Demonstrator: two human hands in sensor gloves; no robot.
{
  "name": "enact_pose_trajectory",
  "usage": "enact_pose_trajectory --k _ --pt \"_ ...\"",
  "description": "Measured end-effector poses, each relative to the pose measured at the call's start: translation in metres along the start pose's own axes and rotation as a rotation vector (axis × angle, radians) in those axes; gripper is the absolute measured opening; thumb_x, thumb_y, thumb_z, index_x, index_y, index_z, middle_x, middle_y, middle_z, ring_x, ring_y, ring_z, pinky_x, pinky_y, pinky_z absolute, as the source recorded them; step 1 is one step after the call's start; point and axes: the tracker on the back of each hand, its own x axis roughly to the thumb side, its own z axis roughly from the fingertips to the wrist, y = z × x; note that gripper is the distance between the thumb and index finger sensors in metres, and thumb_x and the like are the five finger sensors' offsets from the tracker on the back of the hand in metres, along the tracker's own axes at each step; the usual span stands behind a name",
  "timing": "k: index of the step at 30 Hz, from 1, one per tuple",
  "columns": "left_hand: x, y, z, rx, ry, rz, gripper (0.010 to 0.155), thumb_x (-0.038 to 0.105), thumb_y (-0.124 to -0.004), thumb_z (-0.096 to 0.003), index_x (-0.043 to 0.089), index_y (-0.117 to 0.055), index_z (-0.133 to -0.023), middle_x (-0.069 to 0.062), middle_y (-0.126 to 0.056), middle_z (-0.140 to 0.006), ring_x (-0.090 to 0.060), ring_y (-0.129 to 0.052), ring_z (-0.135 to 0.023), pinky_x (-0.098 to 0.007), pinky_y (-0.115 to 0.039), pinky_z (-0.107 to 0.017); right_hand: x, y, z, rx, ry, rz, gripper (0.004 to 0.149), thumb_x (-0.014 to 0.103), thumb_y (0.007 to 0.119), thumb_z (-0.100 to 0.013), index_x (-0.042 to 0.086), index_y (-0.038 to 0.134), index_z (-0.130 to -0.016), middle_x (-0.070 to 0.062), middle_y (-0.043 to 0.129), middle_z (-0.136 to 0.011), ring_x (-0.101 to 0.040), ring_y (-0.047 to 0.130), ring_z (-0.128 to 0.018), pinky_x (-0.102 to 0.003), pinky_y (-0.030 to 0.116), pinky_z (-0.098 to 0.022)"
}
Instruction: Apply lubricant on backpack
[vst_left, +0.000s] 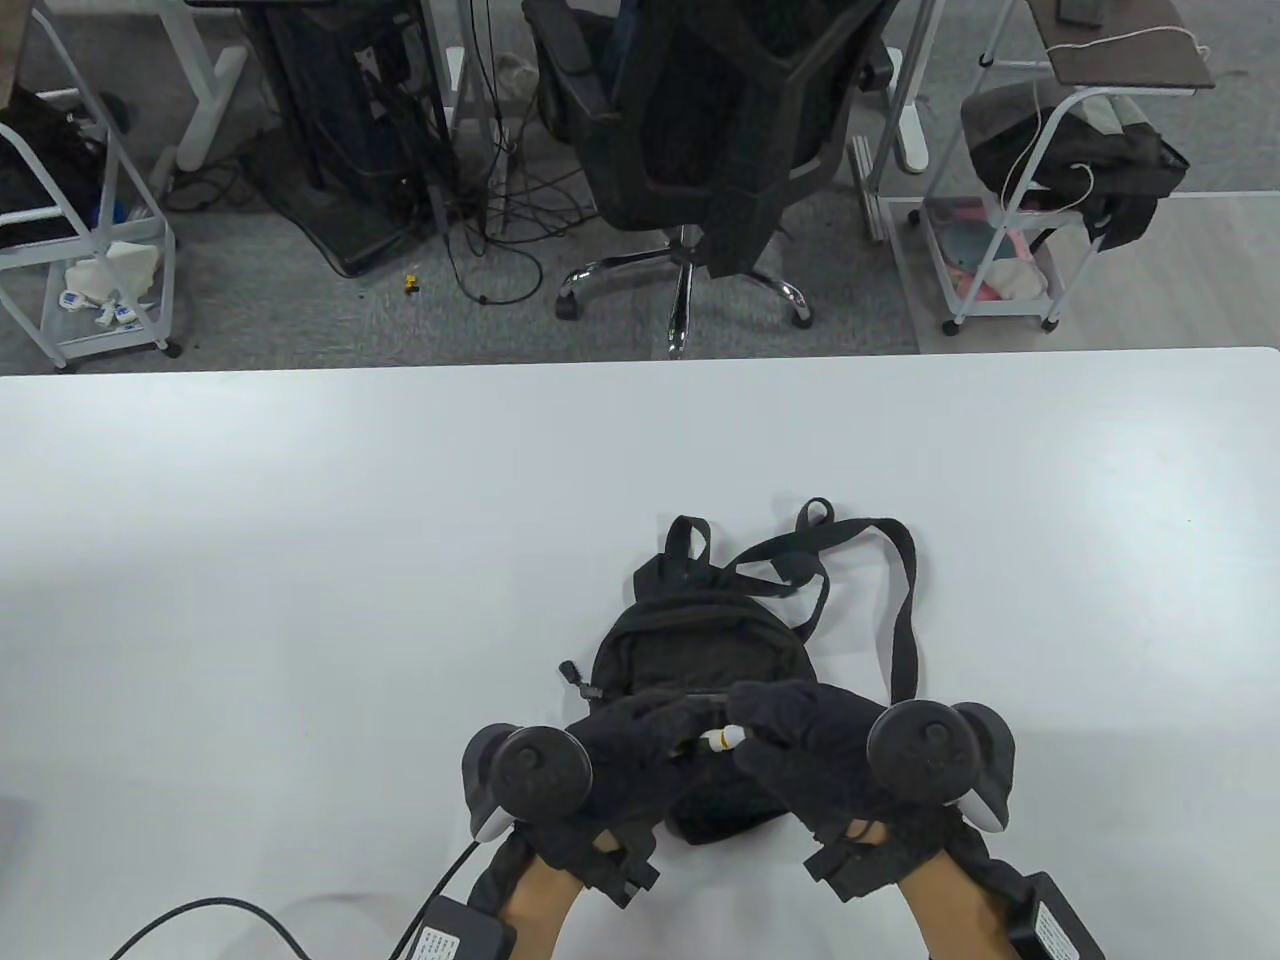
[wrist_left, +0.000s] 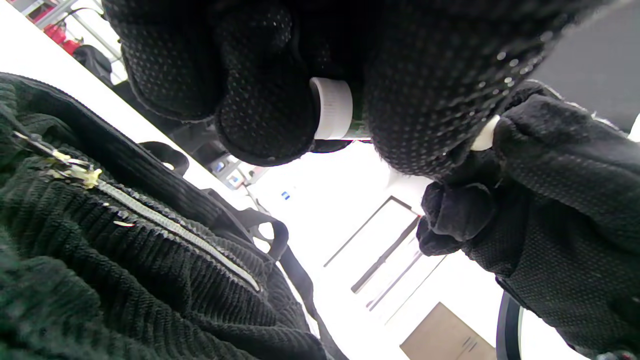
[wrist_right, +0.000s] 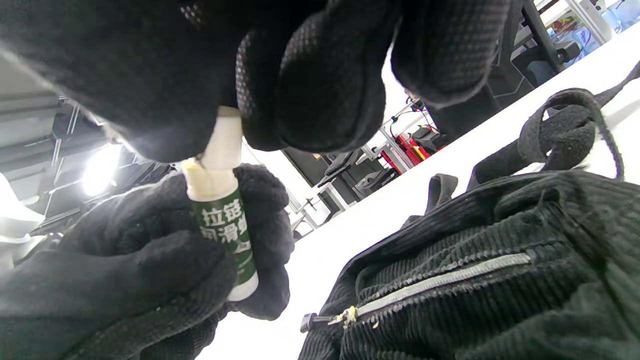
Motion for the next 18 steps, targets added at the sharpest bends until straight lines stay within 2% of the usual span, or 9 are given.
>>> enact_pose_trajectory --k 7,18 --pt "0.001 0.000 0.000 0.000 -0.010 -0.006 0.053 0.038 -0.102 -0.0372 0.015 -0.094 -0.084 -0.011 -0.095 -0.079 -0.029 -0.106 -0.055 -0.055 -0.089 -0.058 0.000 0.009 -0.001 0.023 -0.003 0.019 0.050 0.046 0.099 -0.039 0.035 0.085 -0.086 0.005 0.094 -0.079 -0.013 0.105 -0.054 -0.043 0.083 -0.052" --pt "0.019 0.001 0.002 0.034 -0.038 -0.141 0.052 0.034 -0.103 -0.0348 0.011 -0.096 -0.081 -0.014 -0.098 -0.076 -0.032 -0.108 -0.053 -0.057 -0.089 -0.058 0.001 0.014 -0.001 0.018 -0.022 -0.042 0.045 0.041 0.100 -0.039 0.032 0.088 -0.081 0.002 0.094 -0.079 -0.015 0.104 -0.054 -0.043 0.083 -0.055"
